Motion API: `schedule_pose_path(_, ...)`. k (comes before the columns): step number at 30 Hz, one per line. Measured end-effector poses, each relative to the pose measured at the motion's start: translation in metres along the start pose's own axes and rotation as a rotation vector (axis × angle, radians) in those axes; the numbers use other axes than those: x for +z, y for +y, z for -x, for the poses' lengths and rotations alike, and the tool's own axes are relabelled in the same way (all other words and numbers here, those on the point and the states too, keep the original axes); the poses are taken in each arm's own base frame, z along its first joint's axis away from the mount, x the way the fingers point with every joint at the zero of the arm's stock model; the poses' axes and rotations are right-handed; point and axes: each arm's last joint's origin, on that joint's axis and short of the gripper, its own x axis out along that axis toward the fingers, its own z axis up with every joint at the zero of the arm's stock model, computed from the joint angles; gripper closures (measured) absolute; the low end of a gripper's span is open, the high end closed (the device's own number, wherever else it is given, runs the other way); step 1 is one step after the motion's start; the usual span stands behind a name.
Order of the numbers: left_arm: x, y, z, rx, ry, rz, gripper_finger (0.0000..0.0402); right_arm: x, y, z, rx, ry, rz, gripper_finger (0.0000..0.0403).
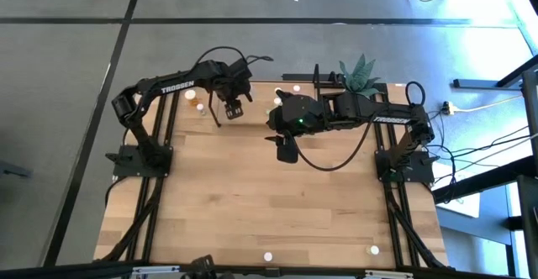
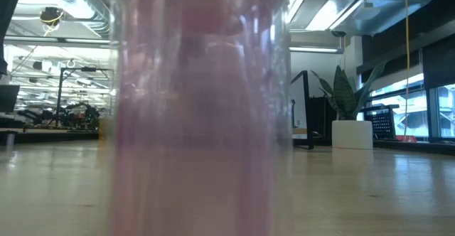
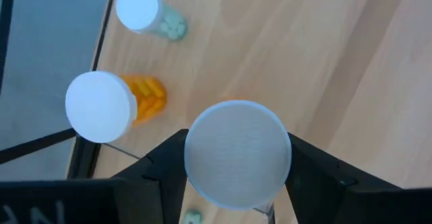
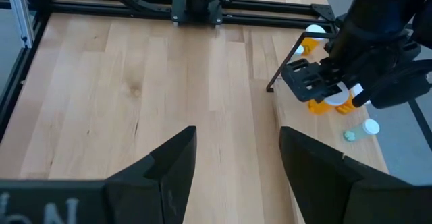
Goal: Pick and place medicine bottles onto shelf by color
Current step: Put the bottom orange pill bottle on the shelf aligned with the other orange pill bottle
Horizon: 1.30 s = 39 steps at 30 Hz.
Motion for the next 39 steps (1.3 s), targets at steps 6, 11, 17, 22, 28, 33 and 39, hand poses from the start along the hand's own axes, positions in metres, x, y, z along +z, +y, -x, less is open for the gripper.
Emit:
schedule_pose_path(6,-0.002,0.002,-0.003,-0.020,-0.003,-0.032,0.0211,0.000,0.000,0.000,0.000,0.000,-0.006,0.0189)
schedule_pose_path(11,-0.007,0.001,-0.011,-0.032,0.022,-0.081,0.0211,0.000,-0.001,-0.001,-0.041,-0.002,-0.028,0.0189)
schedule_pose_path(17,-0.010,0.001,-0.017,-0.032,0.030,-0.097,0.0211,-0.001,-0.003,-0.002,-0.105,0.005,-0.027,0.0189)
schedule_pose_path(22,-0.007,0.006,-0.017,-0.012,-0.007,-0.084,0.0211,-0.001,-0.003,-0.002,-0.106,0.003,-0.023,0.0189)
schedule_pose_path(28,-0.010,0.013,-0.018,-0.007,0.003,-0.060,0.0211,-0.001,-0.004,-0.002,-0.107,0.004,-0.028,0.0189)
schedule_pose_path(33,-0.011,0.016,-0.018,-0.006,0.007,-0.052,0.0211,-0.001,-0.004,-0.002,-0.107,0.003,-0.028,0.0189)
schedule_pose_path(39,-0.011,0.016,-0.018,-0.007,0.007,-0.052,0.0211,-0.001,-0.004,-0.002,-0.107,0.003,-0.027,0.0189)
